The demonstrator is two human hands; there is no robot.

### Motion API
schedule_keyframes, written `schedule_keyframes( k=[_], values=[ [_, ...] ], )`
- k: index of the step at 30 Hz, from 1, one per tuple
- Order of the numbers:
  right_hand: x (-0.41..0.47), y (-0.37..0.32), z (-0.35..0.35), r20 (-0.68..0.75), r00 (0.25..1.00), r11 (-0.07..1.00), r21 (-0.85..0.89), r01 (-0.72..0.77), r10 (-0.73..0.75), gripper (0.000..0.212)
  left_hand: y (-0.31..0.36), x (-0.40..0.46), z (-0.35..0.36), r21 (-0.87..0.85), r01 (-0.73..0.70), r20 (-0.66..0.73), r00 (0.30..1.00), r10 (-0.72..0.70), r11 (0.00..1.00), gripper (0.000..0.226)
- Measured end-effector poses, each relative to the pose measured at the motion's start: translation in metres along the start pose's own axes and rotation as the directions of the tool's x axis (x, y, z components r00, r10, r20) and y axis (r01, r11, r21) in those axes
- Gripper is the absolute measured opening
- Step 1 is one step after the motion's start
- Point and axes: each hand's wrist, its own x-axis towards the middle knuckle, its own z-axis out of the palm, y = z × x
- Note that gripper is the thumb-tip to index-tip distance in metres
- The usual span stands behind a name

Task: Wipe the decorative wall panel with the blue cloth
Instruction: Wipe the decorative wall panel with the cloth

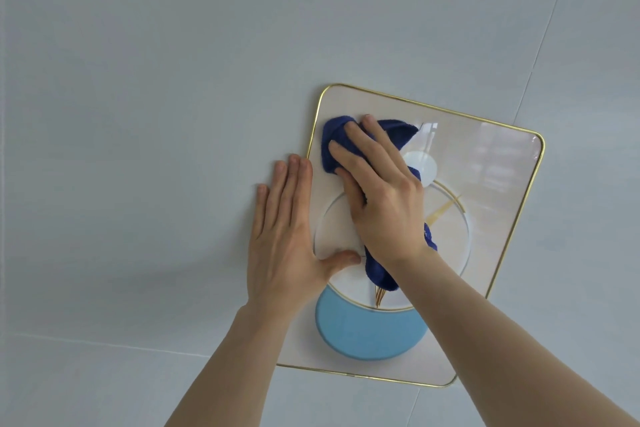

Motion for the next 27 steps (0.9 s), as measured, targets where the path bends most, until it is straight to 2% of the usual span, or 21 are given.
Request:
schedule_keyframes(
  k=[4,8,11,13,15,17,20,22,24,27],
  values=[
    [-0.013,0.002,-0.005,0.071,0.996,0.999,0.009,0.043,-0.044,0.025,-0.001,-0.001,0.000,-0.008,-0.005,-0.017,1.000,0.005,1.000,0.145],
    [-0.039,0.012,-0.023,0.254,0.942,0.975,0.019,0.222,-0.220,0.030,-0.004,-0.001,0.000,-0.007,-0.018,-0.019,1.000,0.018,1.000,0.143],
    [-0.033,0.028,-0.035,0.326,0.892,0.943,-0.009,0.333,-0.312,0.035,-0.004,-0.001,-0.001,-0.008,-0.023,0.017,1.000,0.023,1.000,0.142],
    [-0.023,0.029,-0.038,0.282,0.930,0.966,-0.031,0.256,-0.237,0.034,-0.005,0.000,-0.001,-0.012,-0.023,0.022,0.999,0.023,1.000,0.142],
    [-0.014,0.025,-0.035,0.160,0.983,0.995,-0.044,0.093,-0.085,0.028,-0.005,-0.001,-0.001,-0.013,-0.019,0.022,1.000,0.019,1.000,0.142],
    [-0.010,0.017,-0.028,0.064,0.998,0.999,-0.038,-0.026,0.028,0.026,-0.005,-0.001,0.000,-0.024,-0.013,0.019,1.000,0.014,1.000,0.142],
    [-0.011,0.006,-0.017,0.009,0.994,0.994,-0.001,-0.112,0.112,0.027,-0.004,-0.001,0.002,-0.031,-0.009,0.003,1.000,0.009,0.999,0.143],
    [-0.016,0.000,-0.011,0.023,0.995,0.995,0.014,-0.102,0.101,0.030,-0.002,-0.001,0.002,-0.037,0.000,-0.023,1.000,-0.001,0.999,0.143],
    [-0.024,-0.005,-0.007,0.085,0.996,0.999,0.013,-0.031,0.030,0.034,0.000,-0.001,0.002,-0.028,-0.003,-0.052,0.999,0.002,1.000,0.138],
    [-0.040,-0.008,-0.006,0.145,0.988,0.998,0.041,0.044,-0.050,0.029,0.000,-0.001,0.001,0.008,-0.022,-0.072,0.997,0.023,1.000,0.130]
  ],
)
